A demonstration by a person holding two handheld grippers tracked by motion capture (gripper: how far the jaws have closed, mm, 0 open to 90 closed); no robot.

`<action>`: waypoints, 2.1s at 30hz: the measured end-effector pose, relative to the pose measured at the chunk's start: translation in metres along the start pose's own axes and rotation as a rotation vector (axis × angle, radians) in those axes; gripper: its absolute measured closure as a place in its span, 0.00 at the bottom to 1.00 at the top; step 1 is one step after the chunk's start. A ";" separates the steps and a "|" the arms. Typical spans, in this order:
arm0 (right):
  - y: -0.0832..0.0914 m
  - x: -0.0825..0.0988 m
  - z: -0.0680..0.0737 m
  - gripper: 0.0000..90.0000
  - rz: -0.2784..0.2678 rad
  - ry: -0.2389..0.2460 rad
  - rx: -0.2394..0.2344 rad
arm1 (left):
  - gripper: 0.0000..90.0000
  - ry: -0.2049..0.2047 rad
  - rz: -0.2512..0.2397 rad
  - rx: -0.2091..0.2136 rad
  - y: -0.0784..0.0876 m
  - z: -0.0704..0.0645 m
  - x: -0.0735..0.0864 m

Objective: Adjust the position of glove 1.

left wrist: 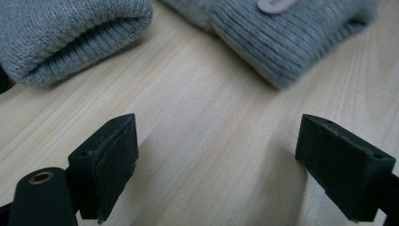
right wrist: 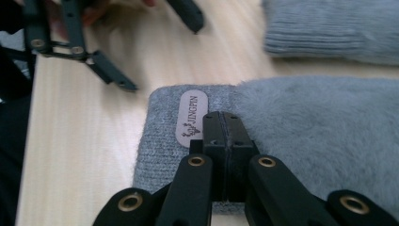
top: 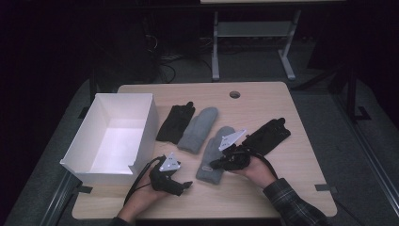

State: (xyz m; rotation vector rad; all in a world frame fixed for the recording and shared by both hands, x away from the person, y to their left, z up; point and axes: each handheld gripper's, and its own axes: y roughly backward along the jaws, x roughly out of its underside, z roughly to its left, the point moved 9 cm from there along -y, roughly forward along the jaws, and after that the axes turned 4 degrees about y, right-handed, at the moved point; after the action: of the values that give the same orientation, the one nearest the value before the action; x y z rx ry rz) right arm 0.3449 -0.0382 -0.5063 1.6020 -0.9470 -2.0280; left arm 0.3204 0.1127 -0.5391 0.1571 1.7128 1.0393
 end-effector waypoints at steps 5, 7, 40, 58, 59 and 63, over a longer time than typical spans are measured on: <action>-0.003 -0.003 0.007 1.00 0.000 0.033 -0.006 | 0.14 0.001 -0.001 0.000 0.000 0.000 0.000; -0.001 -0.006 0.007 1.00 -0.008 0.029 -0.003 | 0.14 0.004 -0.004 -0.001 0.000 0.000 0.000; 0.038 0.001 -0.145 1.00 -0.094 -0.217 0.325 | 1.00 0.013 0.055 0.126 0.012 -0.050 -0.017; 0.027 0.017 -0.127 1.00 0.012 -0.177 0.256 | 0.97 0.011 0.076 0.117 0.009 -0.045 -0.013; 0.028 0.020 -0.122 1.00 0.026 -0.179 0.244 | 0.98 0.015 0.079 0.116 0.009 -0.045 -0.012; 0.031 0.025 -0.108 1.00 0.053 -0.162 0.224 | 0.99 0.021 0.110 0.110 0.014 -0.039 -0.003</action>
State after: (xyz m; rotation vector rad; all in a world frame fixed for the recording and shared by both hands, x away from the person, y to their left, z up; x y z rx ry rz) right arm 0.4380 -0.1049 -0.5146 1.5191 -1.3021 -2.1016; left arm 0.2839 0.0977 -0.5249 0.3147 1.7983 1.0296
